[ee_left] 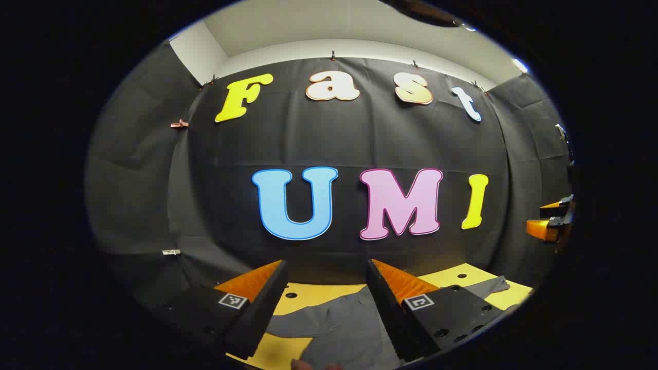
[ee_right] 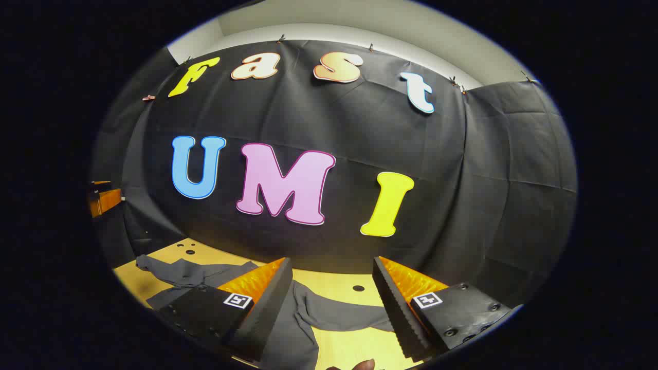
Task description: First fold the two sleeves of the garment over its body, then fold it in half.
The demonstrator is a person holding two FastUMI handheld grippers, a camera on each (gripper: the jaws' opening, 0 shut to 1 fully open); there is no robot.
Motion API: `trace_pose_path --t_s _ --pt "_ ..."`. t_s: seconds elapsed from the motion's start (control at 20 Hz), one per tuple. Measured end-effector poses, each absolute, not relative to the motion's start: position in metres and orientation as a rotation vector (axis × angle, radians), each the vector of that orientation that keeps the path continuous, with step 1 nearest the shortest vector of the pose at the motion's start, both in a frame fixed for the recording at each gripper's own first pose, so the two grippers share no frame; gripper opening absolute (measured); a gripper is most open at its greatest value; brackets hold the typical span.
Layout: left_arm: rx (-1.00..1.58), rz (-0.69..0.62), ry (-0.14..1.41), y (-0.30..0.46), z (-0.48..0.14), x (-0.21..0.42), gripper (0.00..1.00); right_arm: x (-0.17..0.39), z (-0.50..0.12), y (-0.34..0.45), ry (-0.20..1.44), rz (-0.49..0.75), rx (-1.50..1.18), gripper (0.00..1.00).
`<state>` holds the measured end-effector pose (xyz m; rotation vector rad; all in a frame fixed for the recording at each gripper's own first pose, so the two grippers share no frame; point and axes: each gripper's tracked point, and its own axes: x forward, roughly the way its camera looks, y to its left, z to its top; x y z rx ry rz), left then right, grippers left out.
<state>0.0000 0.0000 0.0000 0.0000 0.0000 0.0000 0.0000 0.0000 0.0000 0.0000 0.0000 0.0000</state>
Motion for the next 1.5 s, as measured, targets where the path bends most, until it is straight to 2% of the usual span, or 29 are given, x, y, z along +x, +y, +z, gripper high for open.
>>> trace_pose_path --t_s 0.1,0.15,0.2,0.7,0.95,1.5 --pt "0.017 -0.014 -0.002 -0.007 0.000 0.003 0.95 0.004 -0.004 -0.002 0.005 0.004 0.009 0.97" --pt "0.021 -0.017 -0.001 -0.010 -0.001 0.005 0.95 0.004 -0.006 -0.002 0.009 0.006 0.009 0.92" --pt "0.018 -0.020 0.002 -0.014 -0.001 0.006 0.95 0.005 -0.007 -0.004 0.012 0.007 0.009 0.97" --pt "0.011 -0.013 0.021 -0.036 -0.007 0.022 0.96 0.027 -0.019 -0.024 0.032 0.001 0.016 0.97" --pt "0.008 -0.021 0.035 -0.056 -0.011 0.033 0.96 0.058 -0.049 -0.048 0.111 -0.013 0.043 0.97" --pt "0.021 0.021 0.164 -0.092 -0.055 0.056 0.96 0.161 -0.233 -0.148 0.379 -0.103 0.069 0.98"
